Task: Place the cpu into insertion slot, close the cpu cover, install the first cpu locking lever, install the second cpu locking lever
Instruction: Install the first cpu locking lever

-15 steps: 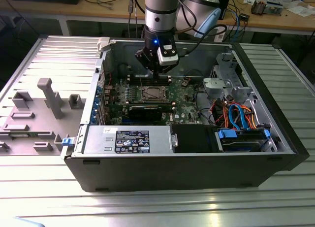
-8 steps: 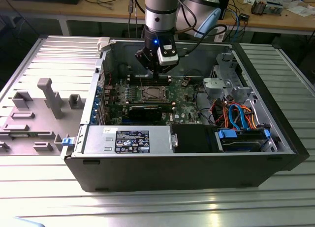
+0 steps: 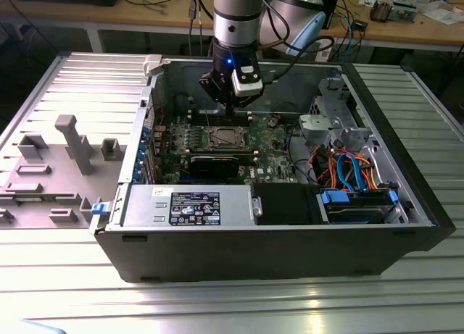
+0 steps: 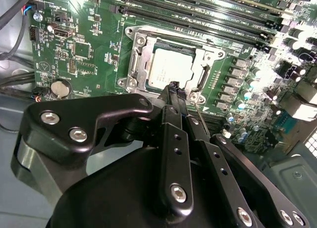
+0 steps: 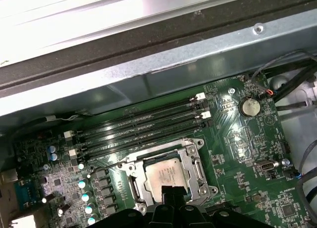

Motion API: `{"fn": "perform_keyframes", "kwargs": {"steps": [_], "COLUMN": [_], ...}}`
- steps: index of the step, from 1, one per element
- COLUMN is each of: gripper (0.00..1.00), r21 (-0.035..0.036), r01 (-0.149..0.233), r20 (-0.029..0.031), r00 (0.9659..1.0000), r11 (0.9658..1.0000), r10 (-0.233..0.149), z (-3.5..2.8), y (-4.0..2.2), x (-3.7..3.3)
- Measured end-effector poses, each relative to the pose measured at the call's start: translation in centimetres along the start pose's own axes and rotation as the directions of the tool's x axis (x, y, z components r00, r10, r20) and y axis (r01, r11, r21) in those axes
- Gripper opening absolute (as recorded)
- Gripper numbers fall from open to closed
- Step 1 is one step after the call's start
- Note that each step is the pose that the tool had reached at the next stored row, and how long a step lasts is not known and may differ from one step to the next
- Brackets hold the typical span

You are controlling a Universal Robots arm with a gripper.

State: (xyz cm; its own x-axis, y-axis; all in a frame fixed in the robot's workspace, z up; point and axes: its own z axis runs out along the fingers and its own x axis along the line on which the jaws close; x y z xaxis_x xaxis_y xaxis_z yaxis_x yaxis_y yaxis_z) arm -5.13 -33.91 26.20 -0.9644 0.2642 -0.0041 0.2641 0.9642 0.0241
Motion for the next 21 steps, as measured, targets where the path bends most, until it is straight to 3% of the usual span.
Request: {"fn": "perform_keyframes", "kwargs": {"steps": [5, 8, 11, 15, 21], "gripper": [0.11, 0.11, 0.11, 0.11, 0.11], "r21": [-0.0007, -0.0009, -0.0010, -0.0013, -0.0034], "r01": [0.050, 0.107, 0.132, 0.159, 0.170], "r20": [-0.0012, -0.0026, -0.0032, -0.0039, -0.0043], "r00": [0.9987, 0.9943, 0.9912, 0.9873, 0.9854], "r11": [0.9987, 0.9943, 0.9913, 0.9873, 0.9854], "r10": [-0.050, -0.107, -0.132, -0.159, -0.170], "z": [0.00, 0.00, 0.00, 0.00, 0.00], "y": [0.00, 0.00, 0.00, 0.00, -0.11], "x": [0.00, 0.00, 0.00, 0.00, 0.38]}}
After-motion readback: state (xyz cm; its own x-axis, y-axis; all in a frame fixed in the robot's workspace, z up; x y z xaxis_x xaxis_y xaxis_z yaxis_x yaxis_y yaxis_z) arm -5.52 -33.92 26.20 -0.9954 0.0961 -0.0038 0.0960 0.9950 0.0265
